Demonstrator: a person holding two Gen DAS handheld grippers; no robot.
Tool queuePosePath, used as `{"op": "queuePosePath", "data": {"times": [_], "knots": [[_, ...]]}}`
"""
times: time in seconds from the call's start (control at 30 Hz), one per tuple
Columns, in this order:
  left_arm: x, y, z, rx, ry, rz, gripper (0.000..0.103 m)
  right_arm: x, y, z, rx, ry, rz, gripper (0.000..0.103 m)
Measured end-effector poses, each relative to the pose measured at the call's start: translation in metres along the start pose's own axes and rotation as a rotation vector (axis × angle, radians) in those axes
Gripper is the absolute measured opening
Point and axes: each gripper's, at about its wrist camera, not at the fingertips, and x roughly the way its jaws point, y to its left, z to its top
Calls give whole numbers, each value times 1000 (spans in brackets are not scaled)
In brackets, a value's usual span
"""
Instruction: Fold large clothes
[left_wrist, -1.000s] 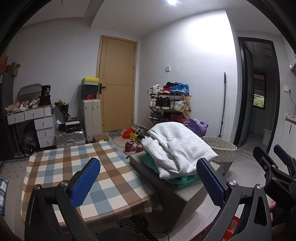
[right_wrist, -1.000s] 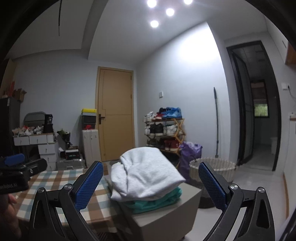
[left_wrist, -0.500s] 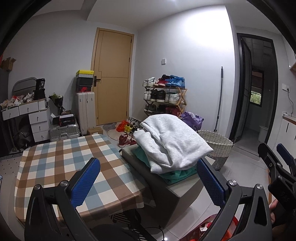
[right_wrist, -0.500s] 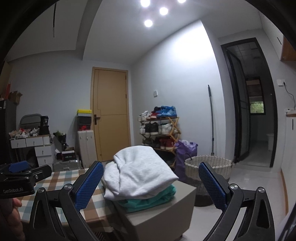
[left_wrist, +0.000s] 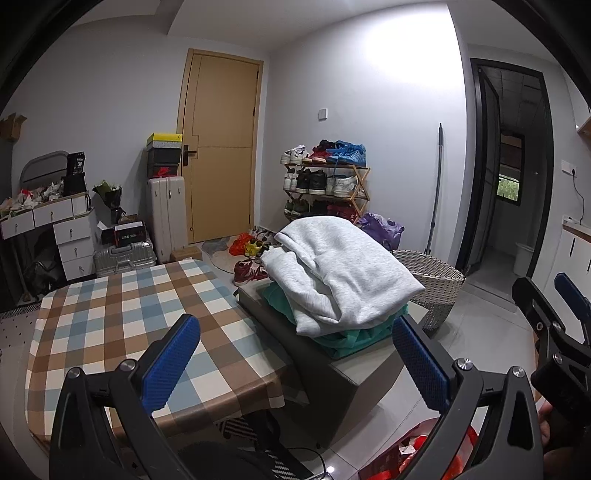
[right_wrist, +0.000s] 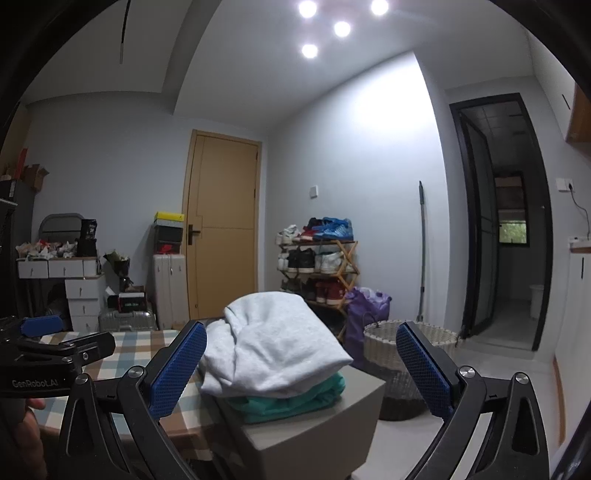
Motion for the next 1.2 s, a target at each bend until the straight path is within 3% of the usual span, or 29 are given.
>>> {"op": "queuePosePath", "data": {"times": [1.2], "knots": [[-5, -10, 2, 5, -8, 0, 101, 10, -13, -4, 27, 24, -8, 103]]}}
